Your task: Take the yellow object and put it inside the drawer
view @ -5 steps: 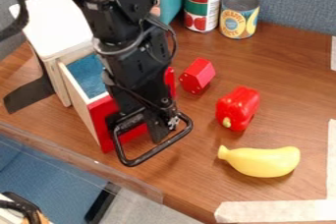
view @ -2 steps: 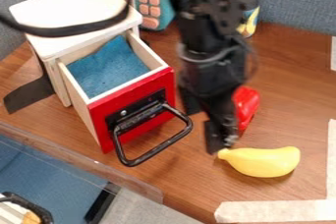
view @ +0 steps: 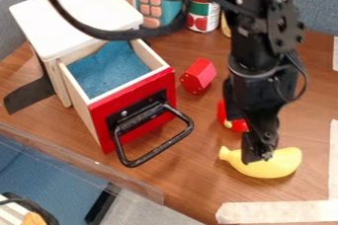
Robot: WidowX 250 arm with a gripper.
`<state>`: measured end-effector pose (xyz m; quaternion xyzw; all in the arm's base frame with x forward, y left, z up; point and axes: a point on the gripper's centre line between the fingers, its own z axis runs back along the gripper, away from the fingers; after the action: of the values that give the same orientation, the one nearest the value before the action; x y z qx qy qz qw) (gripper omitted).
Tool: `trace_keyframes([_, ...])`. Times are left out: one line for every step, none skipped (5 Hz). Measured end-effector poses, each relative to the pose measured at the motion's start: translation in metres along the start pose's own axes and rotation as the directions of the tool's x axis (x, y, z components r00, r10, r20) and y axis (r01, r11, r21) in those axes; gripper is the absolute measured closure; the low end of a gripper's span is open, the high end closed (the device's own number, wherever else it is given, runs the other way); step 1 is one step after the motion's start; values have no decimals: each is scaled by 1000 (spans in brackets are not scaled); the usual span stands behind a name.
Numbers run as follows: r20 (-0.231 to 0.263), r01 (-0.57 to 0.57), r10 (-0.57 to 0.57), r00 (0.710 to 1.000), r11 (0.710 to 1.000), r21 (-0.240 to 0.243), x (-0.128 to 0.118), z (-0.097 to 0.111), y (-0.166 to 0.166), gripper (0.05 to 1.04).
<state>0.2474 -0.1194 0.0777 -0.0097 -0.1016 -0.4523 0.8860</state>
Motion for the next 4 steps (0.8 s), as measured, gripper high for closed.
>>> trace_keyframes([8,42,-42,999,999,3,9,-14,-2,84])
trace_keyframes([70,38,-39,997,999,14,16,-26,-2,84])
trace_keyframes([94,45,-49,994,998,42,20,-36,1,84])
trace_keyframes([93,69,-74,993,996,57,24,-48,-2,84])
